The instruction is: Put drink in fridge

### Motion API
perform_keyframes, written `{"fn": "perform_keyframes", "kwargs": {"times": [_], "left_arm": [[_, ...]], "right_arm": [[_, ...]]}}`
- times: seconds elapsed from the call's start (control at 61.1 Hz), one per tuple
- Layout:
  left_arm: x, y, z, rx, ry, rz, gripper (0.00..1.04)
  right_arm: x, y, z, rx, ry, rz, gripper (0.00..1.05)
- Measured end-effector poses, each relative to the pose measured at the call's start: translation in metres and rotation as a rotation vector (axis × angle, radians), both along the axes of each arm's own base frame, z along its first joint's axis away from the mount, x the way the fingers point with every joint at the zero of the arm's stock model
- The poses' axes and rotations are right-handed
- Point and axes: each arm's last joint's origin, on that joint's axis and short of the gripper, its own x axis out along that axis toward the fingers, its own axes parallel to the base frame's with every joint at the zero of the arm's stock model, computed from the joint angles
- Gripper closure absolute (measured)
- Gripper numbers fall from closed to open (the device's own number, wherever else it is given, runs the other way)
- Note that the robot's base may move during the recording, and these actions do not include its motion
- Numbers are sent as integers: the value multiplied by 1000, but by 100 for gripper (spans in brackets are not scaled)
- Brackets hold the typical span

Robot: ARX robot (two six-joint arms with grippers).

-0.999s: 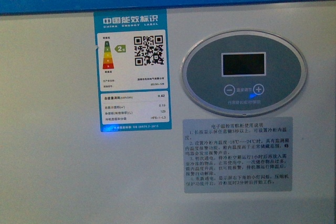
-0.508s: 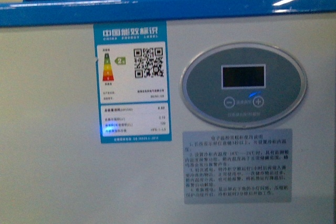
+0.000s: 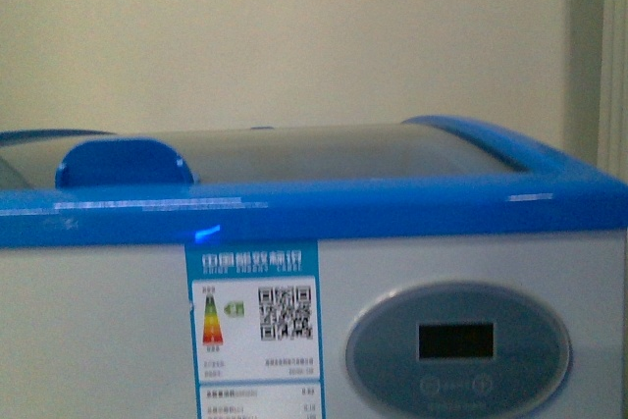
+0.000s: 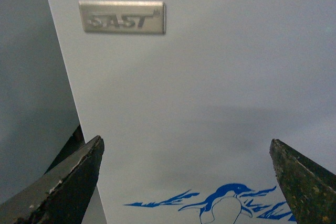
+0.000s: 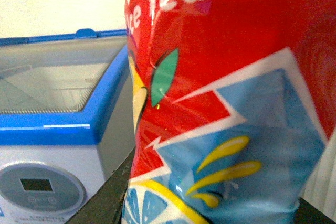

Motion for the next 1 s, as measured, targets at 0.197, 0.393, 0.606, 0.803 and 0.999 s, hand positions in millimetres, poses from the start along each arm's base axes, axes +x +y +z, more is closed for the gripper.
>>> {"fn": "perform_keyframes", "kwargs": {"times": [0.197, 0.393, 0.606, 0.803, 0.999], "left_arm": [[0, 0, 0, 0, 0, 0, 8], [0, 0, 0, 1, 0, -1, 8], [0, 0, 0, 1, 0, -1, 8], [1, 0, -1, -56, 74, -15, 8], [28, -3, 10, -134, 151, -109, 8]], "right_arm": [[0, 0, 0, 0, 0, 0, 63], [0, 0, 0, -1, 0, 0, 63], [0, 0, 0, -1, 0, 0, 63], [0, 0, 0, -1, -1, 0, 63], [0, 0, 0, -1, -1, 1, 63]]}}
